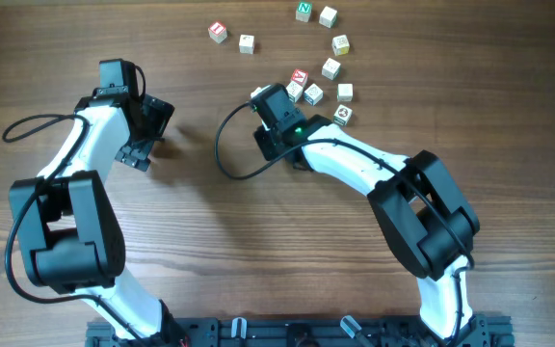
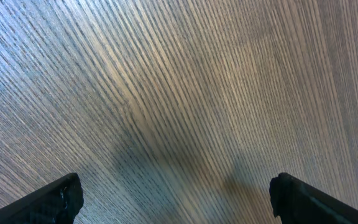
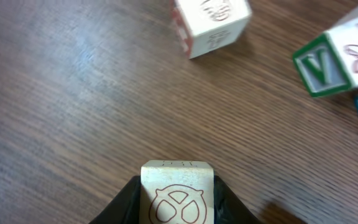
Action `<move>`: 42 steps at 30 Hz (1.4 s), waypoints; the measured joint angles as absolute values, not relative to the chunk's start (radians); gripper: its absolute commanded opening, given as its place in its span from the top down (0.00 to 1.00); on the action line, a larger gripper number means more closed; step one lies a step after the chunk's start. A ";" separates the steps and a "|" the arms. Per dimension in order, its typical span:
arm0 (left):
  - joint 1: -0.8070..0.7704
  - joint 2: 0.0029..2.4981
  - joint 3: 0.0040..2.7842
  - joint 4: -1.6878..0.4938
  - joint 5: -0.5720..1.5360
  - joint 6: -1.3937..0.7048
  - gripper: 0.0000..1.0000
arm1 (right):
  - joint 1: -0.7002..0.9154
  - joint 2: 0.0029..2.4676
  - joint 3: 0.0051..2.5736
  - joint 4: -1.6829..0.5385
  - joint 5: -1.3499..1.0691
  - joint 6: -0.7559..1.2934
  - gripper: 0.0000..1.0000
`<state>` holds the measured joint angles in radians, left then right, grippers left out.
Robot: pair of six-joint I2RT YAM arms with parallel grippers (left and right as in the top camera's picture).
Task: Form a circle
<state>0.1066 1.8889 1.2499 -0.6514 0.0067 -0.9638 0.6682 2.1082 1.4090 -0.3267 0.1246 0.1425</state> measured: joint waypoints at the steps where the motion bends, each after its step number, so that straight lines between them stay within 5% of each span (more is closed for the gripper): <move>1: 0.107 1.889 1.250 -0.651 0.006 -0.964 0.00 | 0.668 2.108 1.416 -0.329 0.145 0.161 0.75; 21: 0.107 1.889 1.250 -0.651 0.007 -0.964 0.00 | 0.606 2.108 1.431 -0.433 0.133 0.197 0.78; 42: 0.107 1.889 1.250 -0.651 0.006 -0.964 0.00 | 0.608 2.108 1.450 -0.514 0.131 0.149 0.68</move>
<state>0.1066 1.8889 1.2499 -0.6514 0.0063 -0.9642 0.6079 2.1082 1.4502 -0.5140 0.1307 0.1493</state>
